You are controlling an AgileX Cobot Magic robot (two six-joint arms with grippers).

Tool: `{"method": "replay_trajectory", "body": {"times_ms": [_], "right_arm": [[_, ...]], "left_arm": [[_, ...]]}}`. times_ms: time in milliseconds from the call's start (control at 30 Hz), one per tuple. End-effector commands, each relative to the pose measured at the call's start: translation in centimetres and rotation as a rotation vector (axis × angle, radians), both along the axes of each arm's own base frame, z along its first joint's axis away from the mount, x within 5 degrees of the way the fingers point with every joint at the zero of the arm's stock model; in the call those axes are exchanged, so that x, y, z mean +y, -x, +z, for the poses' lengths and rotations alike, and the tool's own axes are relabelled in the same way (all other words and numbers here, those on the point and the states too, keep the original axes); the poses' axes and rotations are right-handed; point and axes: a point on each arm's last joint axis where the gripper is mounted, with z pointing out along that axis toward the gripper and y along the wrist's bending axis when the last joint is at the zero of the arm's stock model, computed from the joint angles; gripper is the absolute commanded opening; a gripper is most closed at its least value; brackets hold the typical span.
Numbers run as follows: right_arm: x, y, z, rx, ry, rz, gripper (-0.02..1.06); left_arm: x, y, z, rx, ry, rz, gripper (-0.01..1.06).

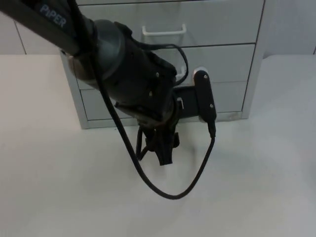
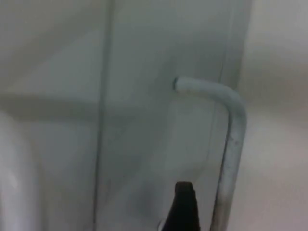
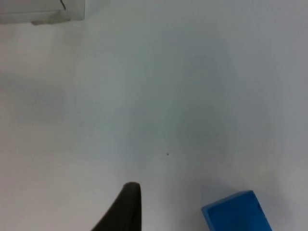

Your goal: Open the drawer with the left hand, place the block into the drawer with the right hand, then close the drawer with the left hand.

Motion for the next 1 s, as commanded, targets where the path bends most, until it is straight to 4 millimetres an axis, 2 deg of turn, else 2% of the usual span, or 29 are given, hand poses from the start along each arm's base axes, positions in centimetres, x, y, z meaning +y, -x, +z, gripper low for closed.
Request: {"method": "replay_trajectory", "body": {"times_ms": [0,133,267,300,433,467,500,533,700,800,833,967], "right_arm": [[0.0,-0.1,0.1,-0.017,-0.003,-0.005,1.05],[0.0,-0.1,0.1,-0.023,-0.003,-0.005,1.05],[0.0,-0.1,0.1,-0.024,-0.003,-0.005,1.05],[0.0,-0.1,0.1,-0.024,-0.003,-0.005,1.05],[0.0,-0.1,0.1,-0.024,-0.003,-0.005,1.05],[0.0,-0.1,0.1,-0.024,-0.003,-0.005,1.05],[0.0,-0.1,0.1,-0.024,-0.003,-0.005,1.05],[0.0,-0.1,0.1,-0.025,-0.003,-0.005,1.05],[0.0,-0.1,0.1,-0.028,-0.003,-0.005,1.05],[0.0,-0.1,0.1,-0.028,-0.003,-0.005,1.05],[0.0,-0.1,0.1,-0.028,-0.003,-0.005,1.05],[0.0,-0.1,0.1,-0.028,-0.003,-0.005,1.05]], "left_arm": [[-0.2,-0.4,-0.6,0.008,0.015,0.005,0.67],[-0.7,-1.0,-1.3,0.011,0.027,0.017,0.67],[-0.9,-1.1,-1.7,0.027,0.045,0.040,0.59],[-0.9,-1.0,-1.8,0.034,0.050,0.051,0.54],[-0.9,-0.6,-2.3,0.078,0.060,0.089,0.21],[-0.9,-0.6,-2.3,0.078,0.060,0.089,0.21],[-0.8,-0.5,-2.4,0.096,0.060,0.095,0.06],[-0.9,-0.3,-2.5,0.111,0.053,0.089,0.00],[-1.7,0.9,-2.6,0.129,0.000,0.073,0.00],[-2.7,2.7,-2.4,0.124,-0.061,0.069,0.00],[-2.7,2.7,-2.4,0.124,-0.061,0.069,0.00],[-3.5,5.7,-1.8,0.158,-0.080,0.053,0.00]]}}
